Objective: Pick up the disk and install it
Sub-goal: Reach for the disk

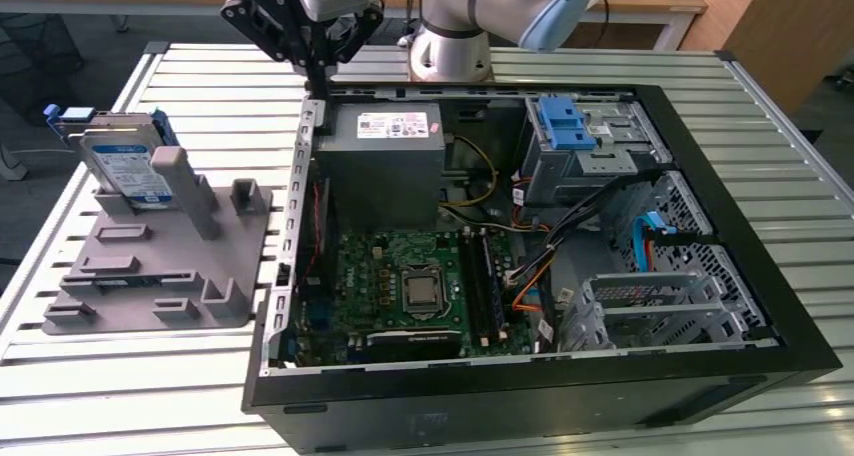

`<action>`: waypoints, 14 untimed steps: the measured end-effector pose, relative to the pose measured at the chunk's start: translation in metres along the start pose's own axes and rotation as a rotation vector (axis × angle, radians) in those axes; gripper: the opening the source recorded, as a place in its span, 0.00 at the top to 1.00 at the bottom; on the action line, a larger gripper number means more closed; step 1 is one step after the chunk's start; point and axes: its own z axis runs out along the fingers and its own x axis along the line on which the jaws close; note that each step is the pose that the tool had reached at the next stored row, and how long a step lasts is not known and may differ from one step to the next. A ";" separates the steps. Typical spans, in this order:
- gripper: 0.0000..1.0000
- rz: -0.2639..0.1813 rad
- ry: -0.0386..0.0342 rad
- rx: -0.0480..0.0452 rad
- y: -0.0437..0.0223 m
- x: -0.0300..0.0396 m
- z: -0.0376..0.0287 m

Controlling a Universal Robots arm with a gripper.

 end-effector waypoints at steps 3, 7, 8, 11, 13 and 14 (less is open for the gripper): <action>0.85 0.000 0.0000 0.0000 0.0001 0.0009 0.0000; 0.85 0.000 0.0000 0.0000 0.0000 0.0014 0.0000; 0.85 0.000 0.0000 0.0000 0.0000 0.0016 0.0000; 0.85 0.000 0.0001 0.0000 -0.0001 0.0032 0.0000; 0.85 0.000 0.0000 0.0000 -0.0002 0.0046 0.0000; 0.85 0.000 0.0000 -0.0001 -0.0002 0.0051 0.0000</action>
